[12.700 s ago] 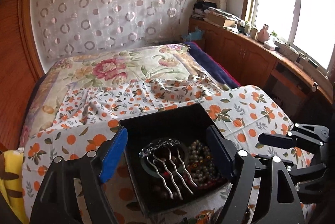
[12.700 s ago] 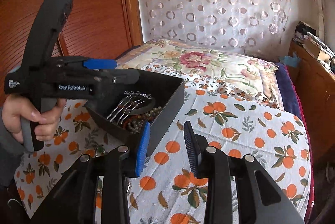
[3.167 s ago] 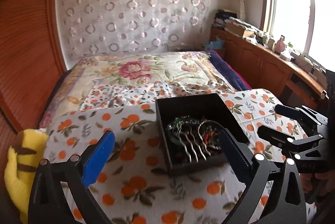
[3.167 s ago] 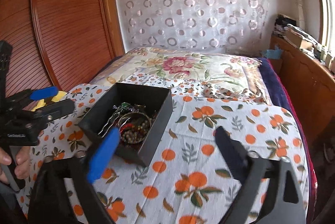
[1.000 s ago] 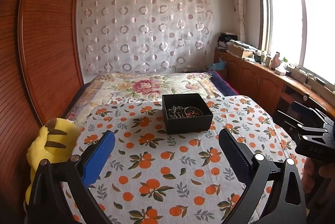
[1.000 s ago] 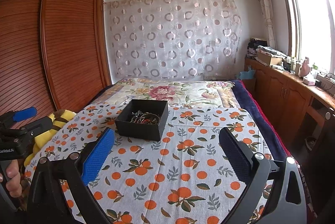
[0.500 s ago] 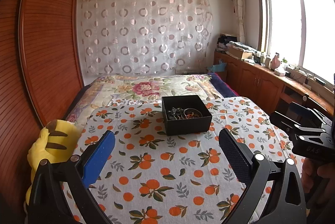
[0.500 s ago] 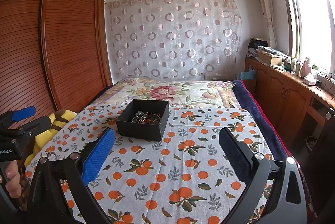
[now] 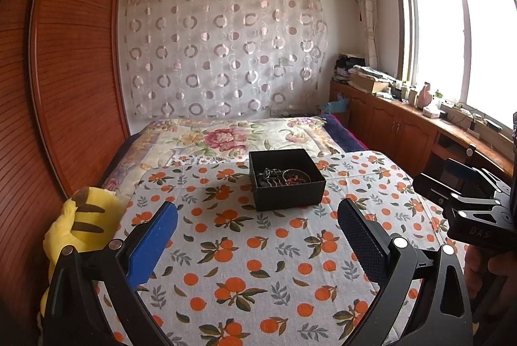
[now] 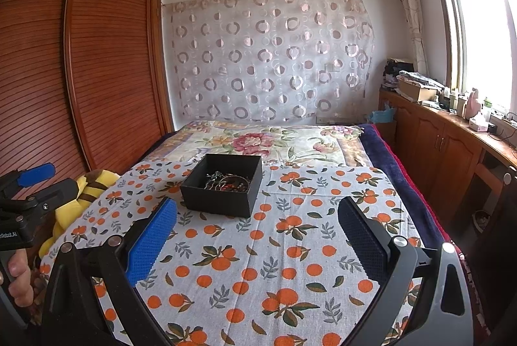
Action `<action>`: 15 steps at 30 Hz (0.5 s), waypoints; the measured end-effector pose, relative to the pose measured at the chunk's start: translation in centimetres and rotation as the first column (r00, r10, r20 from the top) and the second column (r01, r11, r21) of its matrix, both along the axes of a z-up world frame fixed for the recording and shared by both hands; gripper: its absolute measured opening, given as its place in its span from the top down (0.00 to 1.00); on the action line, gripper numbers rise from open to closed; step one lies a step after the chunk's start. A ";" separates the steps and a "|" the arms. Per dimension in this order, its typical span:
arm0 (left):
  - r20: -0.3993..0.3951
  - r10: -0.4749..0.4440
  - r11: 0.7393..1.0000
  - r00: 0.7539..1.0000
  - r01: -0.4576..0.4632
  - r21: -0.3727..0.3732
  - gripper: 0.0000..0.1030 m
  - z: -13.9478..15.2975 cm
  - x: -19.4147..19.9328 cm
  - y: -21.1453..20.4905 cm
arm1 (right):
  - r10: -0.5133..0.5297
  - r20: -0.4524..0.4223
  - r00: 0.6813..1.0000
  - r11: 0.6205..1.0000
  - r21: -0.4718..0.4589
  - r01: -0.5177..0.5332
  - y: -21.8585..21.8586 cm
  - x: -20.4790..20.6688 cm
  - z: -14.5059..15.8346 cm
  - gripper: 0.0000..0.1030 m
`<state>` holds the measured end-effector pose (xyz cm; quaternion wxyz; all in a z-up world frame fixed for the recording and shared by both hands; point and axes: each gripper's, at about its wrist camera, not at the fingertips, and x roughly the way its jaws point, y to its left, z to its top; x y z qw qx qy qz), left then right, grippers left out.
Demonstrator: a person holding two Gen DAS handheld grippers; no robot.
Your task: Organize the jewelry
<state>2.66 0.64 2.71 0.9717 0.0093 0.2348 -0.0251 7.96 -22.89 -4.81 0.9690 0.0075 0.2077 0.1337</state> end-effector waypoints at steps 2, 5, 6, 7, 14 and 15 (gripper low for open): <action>0.002 0.001 1.000 1.000 -0.001 0.001 0.07 0.1 0.1 0.0 | -0.001 0.000 1.000 1.000 0.000 0.001 0.0 0.0 0.0 0.02; 0.000 0.000 1.000 1.000 0.000 0.000 0.07 -0.1 0.0 0.0 | -0.001 0.000 1.000 1.000 0.000 0.001 0.0 0.0 0.0 0.02; 0.000 0.000 1.000 1.000 0.000 0.000 0.07 -0.1 0.0 0.0 | 0.000 0.000 1.000 1.000 0.000 0.000 0.0 0.0 0.0 0.02; 0.000 -0.001 1.000 1.000 0.001 0.000 0.07 -0.1 0.0 0.0 | -0.001 0.000 1.000 1.000 0.000 0.001 0.0 0.0 0.0 0.02; 0.002 -0.001 1.000 1.000 0.001 -0.002 0.07 -0.1 0.0 -0.1 | -0.001 0.001 1.000 1.000 0.001 0.001 0.3 0.0 -0.1 0.02; 0.002 -0.001 1.000 1.000 0.001 0.000 0.07 -0.2 0.0 0.0 | -0.001 0.000 1.000 1.000 0.000 0.001 0.2 0.0 -0.1 0.02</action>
